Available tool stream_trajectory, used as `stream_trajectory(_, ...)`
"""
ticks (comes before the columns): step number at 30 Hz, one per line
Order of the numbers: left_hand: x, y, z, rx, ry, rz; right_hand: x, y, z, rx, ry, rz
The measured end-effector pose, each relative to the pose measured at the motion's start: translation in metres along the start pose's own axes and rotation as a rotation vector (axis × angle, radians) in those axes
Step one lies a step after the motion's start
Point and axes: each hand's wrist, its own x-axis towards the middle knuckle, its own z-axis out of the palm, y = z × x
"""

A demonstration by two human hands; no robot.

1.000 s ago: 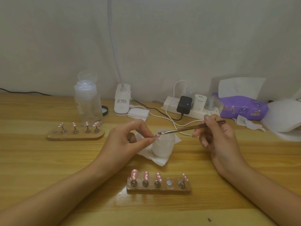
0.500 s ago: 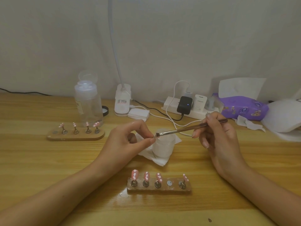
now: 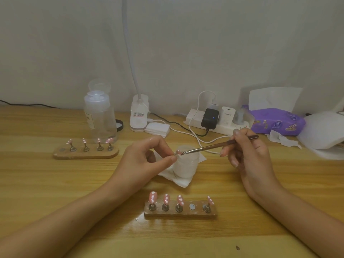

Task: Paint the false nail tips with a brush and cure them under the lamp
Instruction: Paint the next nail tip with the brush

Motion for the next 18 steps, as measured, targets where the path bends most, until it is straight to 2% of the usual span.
stream_trajectory(5, -0.001, 0.008, -0.002, -0.033, 0.084, 0.040, 0.001, -0.001, 0.000, 0.039, 0.029, 0.014)
stream_trajectory(11, -0.007, 0.035, -0.008, -0.094, 0.169, 0.186, 0.005, 0.001, -0.001, 0.074, 0.059, 0.050)
stream_trajectory(14, -0.013, 0.052, -0.007, -0.053, 0.092, 0.268, 0.005, 0.003, -0.001, 0.080, 0.050, 0.039)
stream_trajectory(18, -0.027, 0.068, 0.006, 0.139, -0.112, 0.342, 0.006, 0.004, -0.001, 0.095, 0.051, 0.033)
